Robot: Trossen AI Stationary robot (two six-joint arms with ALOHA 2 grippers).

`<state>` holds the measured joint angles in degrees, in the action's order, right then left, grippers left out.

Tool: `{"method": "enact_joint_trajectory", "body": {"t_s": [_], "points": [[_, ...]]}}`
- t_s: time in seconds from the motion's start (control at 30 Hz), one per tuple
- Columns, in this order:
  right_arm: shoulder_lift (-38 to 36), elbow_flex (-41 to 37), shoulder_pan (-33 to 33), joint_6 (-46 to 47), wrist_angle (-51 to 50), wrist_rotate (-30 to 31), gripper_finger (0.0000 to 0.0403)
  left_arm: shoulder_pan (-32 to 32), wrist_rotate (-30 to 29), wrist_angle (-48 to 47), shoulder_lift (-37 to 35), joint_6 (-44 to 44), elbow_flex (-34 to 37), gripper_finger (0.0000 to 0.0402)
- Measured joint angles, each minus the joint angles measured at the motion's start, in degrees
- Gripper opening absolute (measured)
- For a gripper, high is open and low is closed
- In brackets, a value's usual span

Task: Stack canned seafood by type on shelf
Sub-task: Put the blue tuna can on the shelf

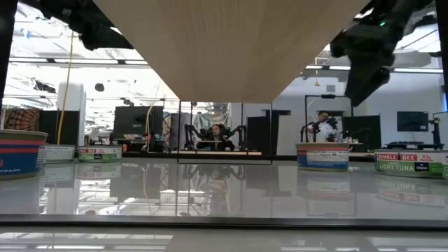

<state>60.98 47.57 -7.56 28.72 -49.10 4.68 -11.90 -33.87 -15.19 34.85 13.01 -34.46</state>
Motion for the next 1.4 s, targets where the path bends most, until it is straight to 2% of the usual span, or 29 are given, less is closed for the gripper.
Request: {"method": "enact_joint_trajectory", "body": {"t_s": [0.3,0.47,0.63,0.83,1.2,1.3,1.4], "points": [[12.97,-0.04,0.55,-0.56,4.03,-0.63,0.0291,0.00,0.50,0.01,3.04,2.11,-2.60,0.0316],[16.70,-0.04,-0.30,-3.54,8.54,-3.58,0.0287,-0.12,0.93,0.01,3.04,3.92,-2.60,0.0316],[19.28,-0.04,-2.95,-5.32,9.21,-3.89,0.0264,-0.15,3.42,-0.09,3.04,5.78,-2.60,0.0316],[22.58,0.09,-3.79,-6.49,10.45,-5.18,0.0199,-0.17,3.77,-1.69,3.04,7.80,-2.60,0.0316],[24.19,0.20,-6.06,-7.58,9.45,-6.46,0.0028,-0.17,4.60,-2.50,3.02,7.86,-2.60,0.0316],[24.43,0.16,-7.61,-8.39,8.49,-6.23,0.0011,-0.19,5.17,-2.61,3.02,7.79,-2.60,0.0316],[24.68,-0.05,-8.55,-8.83,7.89,-5.59,0.0020,-0.39,5.33,-3.18,3.02,7.78,-2.60,0.0316]]}}
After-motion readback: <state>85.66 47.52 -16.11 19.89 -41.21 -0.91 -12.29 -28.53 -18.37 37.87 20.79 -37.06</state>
